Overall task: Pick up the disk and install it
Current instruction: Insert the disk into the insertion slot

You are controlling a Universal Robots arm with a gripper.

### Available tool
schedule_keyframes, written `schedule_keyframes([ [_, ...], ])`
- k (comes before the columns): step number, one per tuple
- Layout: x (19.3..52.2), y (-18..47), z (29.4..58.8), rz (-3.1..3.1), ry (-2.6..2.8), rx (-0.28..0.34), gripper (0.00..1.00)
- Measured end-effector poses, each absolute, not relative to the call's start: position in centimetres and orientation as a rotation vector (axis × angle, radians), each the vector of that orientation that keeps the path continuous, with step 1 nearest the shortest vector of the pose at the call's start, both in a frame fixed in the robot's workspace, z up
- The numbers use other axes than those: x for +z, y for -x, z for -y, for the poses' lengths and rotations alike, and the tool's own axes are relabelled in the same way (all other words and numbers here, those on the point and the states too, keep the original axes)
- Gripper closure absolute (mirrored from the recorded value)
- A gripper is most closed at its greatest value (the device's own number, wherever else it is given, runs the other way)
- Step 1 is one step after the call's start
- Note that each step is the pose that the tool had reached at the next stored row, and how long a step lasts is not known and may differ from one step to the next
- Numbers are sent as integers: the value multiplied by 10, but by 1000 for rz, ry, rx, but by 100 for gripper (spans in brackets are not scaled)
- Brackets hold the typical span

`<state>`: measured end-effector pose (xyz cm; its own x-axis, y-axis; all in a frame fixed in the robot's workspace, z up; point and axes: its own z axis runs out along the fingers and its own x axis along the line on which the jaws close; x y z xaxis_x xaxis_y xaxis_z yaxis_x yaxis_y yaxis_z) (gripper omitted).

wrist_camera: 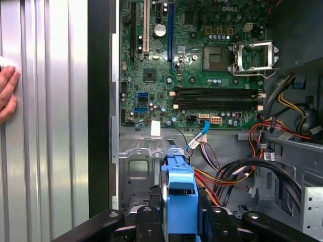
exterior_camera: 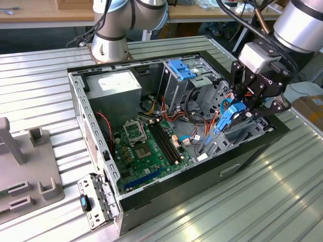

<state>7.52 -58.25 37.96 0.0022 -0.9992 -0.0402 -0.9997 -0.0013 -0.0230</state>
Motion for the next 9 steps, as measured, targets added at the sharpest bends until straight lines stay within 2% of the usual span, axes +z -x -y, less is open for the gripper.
schedule_keyframes([
  [9,370,-75,583,-2188,2192,19,64],
])
